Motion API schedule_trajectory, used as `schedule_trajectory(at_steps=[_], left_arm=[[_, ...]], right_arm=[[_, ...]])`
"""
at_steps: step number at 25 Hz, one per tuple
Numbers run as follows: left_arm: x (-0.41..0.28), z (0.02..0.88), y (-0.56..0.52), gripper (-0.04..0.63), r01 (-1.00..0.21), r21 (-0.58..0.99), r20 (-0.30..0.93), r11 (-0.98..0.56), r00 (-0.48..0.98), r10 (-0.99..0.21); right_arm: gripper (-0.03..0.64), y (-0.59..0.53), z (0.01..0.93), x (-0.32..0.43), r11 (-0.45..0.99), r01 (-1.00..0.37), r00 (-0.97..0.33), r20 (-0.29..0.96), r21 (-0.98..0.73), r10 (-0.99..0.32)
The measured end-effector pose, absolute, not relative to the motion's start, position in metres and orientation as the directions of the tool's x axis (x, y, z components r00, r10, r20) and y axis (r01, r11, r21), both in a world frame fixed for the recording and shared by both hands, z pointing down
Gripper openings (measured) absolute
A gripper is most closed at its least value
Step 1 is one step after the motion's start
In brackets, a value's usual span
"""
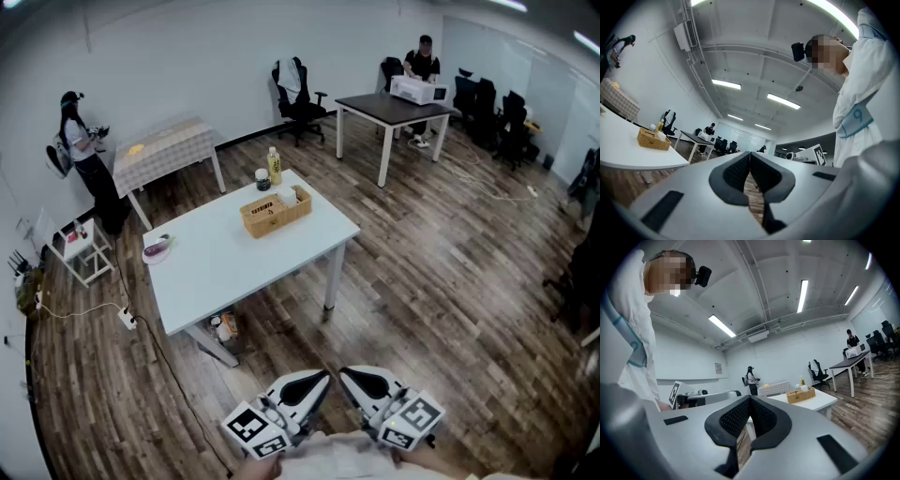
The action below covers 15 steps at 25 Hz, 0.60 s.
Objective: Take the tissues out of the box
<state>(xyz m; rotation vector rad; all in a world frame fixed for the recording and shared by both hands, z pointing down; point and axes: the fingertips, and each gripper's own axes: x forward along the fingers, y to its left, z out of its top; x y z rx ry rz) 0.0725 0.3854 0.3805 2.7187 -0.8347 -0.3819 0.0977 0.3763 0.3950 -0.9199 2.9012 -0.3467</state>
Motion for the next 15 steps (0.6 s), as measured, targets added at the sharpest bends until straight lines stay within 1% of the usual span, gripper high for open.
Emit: schedule_trajectory(at_steps=[15], left_arm=[[0.062,0.384,0.370,0.005,-0.492,0.342,-0.163,-0.800,0.808,-0.567]], right_arm=[[0.031,0.364,0.399,0.081,0.801,-0.552,-0.823,-0.007,-0.231,-0.568]])
